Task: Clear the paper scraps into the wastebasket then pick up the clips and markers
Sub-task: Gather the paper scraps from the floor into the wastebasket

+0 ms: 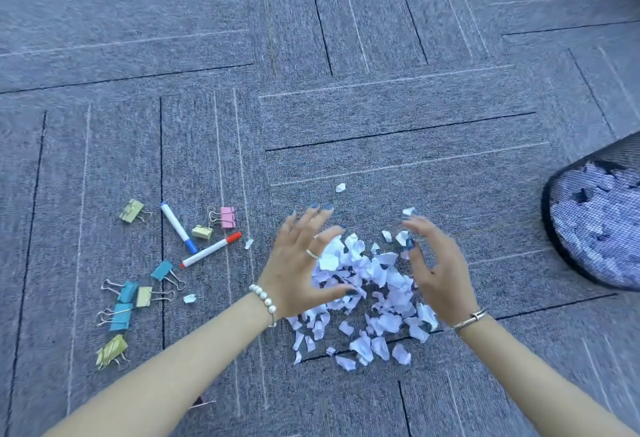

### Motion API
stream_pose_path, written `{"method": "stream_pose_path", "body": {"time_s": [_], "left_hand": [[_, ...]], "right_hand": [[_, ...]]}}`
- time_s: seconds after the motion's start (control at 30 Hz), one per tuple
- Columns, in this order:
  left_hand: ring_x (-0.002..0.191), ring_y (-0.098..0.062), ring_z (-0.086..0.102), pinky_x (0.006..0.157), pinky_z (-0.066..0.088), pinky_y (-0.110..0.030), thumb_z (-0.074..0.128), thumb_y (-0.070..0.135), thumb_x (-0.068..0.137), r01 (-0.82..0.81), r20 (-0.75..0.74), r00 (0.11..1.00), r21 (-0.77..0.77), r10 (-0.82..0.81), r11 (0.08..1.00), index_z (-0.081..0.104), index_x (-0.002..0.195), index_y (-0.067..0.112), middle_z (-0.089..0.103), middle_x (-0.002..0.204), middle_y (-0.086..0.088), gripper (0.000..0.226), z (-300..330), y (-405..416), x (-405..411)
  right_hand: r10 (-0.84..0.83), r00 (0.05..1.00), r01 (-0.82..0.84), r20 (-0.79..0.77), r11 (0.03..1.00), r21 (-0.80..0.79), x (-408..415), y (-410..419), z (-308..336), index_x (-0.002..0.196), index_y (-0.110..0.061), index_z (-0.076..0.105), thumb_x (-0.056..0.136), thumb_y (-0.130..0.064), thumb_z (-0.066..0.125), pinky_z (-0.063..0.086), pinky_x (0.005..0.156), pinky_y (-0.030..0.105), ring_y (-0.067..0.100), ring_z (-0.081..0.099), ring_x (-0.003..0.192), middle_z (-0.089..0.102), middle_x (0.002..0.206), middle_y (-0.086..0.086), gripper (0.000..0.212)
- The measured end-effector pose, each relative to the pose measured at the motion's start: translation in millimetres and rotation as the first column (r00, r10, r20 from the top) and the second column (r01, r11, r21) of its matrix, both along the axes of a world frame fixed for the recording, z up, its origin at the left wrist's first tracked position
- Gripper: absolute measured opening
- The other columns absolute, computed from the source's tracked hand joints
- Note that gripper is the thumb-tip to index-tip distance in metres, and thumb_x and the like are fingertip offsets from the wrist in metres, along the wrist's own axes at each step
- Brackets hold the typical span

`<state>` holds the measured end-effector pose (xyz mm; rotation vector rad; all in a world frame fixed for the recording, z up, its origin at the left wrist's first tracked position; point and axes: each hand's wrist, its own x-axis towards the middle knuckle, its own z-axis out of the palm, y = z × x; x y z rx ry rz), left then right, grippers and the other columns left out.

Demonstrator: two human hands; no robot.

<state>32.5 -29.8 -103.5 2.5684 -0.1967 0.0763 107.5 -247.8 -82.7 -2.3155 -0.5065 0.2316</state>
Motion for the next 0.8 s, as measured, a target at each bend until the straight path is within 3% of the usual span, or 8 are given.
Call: {"method": "stream_pose_path", "body": {"time_s": [0.1,0.23,0.3,0.4,0.5,0.57,0.63,0.8], "left_hand": [[0.138,-0.024,0.004,0.109,0.006,-0.057,0.031,0.083,0.066,0.144,-0.101,0.986,0.146,-0.130,0.979,0.018,0.139,0.032,0.010,0.149,0.001,0.090,-2.6,-8.3,-2.5],[0.138,-0.029,-0.001,0.108,-0.002,-0.057,0.025,0.086,0.065,0.273,-0.201,0.954,0.290,-0.220,0.917,0.013,0.140,0.035,0.008,0.151,-0.003,0.091,-7.6,-21.6,-10.8],[0.137,-0.030,0.006,0.109,0.004,-0.054,0.026,0.078,0.074,0.279,-0.209,0.953,0.326,-0.219,0.903,0.016,0.140,0.032,0.016,0.150,-0.006,0.081,-12.5,-25.5,-12.9],[0.120,-0.026,0.031,0.101,0.023,-0.045,0.035,0.057,0.084,0.252,-0.102,0.968,0.304,-0.231,0.919,0.039,0.126,0.025,0.047,0.131,-0.008,0.053,-20.9,-26.6,-13.7],[0.097,-0.022,0.041,0.085,0.034,-0.037,0.048,0.041,0.082,0.233,0.037,0.966,0.312,-0.257,0.921,0.046,0.110,0.023,0.047,0.109,-0.005,0.033,-26.0,-25.6,-10.7],[0.083,-0.021,0.048,0.073,0.045,-0.034,0.059,0.035,0.075,0.244,0.078,0.956,0.315,-0.281,0.917,0.047,0.104,0.020,0.052,0.097,-0.005,0.035,-22.7,-25.5,-5.4],[0.068,-0.019,0.052,0.059,0.051,-0.029,0.067,0.028,0.068,0.257,0.111,0.949,0.270,-0.295,0.928,0.049,0.099,0.013,0.058,0.081,-0.007,0.039,-16.7,-23.9,1.4],[0.059,-0.016,0.054,0.044,0.046,-0.017,0.072,0.024,0.062,0.202,0.134,0.966,0.154,-0.223,0.967,0.049,0.093,0.008,0.058,0.073,-0.008,0.042,-8.7,-12.0,7.1]], "right_hand": [[0.043,0.997,-0.052,-0.058,0.986,-0.161,2.9,-6.8,-11.2,0.132,-0.031,0.031,0.088,-0.026,0.042,0.012,0.108,0.032,0.002,0.015,0.134,0.025,0.142,-0.013,0.045],[0.171,0.979,-0.187,-0.112,0.971,-0.152,-10.2,-3.3,-10.3,0.132,-0.033,0.029,0.086,-0.034,0.027,0.022,0.107,0.031,0.001,0.024,0.129,0.031,0.133,-0.017,0.046],[0.194,0.970,-0.211,-0.144,0.971,-0.115,-19.5,-4.2,-8.1,0.129,-0.041,0.024,0.086,-0.034,0.028,0.026,0.103,0.026,-0.003,0.029,0.124,0.034,0.130,-0.018,0.043],[0.213,0.967,-0.229,-0.142,0.967,-0.107,-27.5,-12.6,-7.2,0.128,-0.049,0.018,0.085,-0.036,0.033,0.023,0.103,0.026,-0.008,0.024,0.124,0.033,0.132,-0.018,0.047],[0.252,0.962,-0.270,-0.103,0.938,-0.219,-31.7,-25.7,-8.4,0.132,-0.044,0.016,0.083,-0.053,0.041,0.010,0.110,0.033,-0.003,0.009,0.134,0.022,0.143,-0.016,0.056],[0.293,0.950,-0.311,-0.103,0.894,-0.323,-37.9,-33.2,-9.5,0.137,-0.042,0.011,0.074,-0.068,0.045,-0.006,0.107,0.036,0.006,-0.001,0.138,0.007,0.149,-0.014,0.076],[0.328,0.939,-0.340,-0.101,0.852,-0.399,-48.1,-35.0,-11.7,0.139,-0.040,0.003,0.064,-0.079,0.048,-0.012,0.103,0.039,0.014,-0.009,0.138,-0.005,0.150,-0.013,0.096],[0.342,0.938,-0.328,-0.051,0.835,-0.442,-56.1,-12.0,-25.0,0.139,-0.040,-0.001,0.055,-0.086,0.044,-0.002,0.106,0.049,0.023,-0.009,0.138,-0.006,0.150,-0.008,0.106]]}}
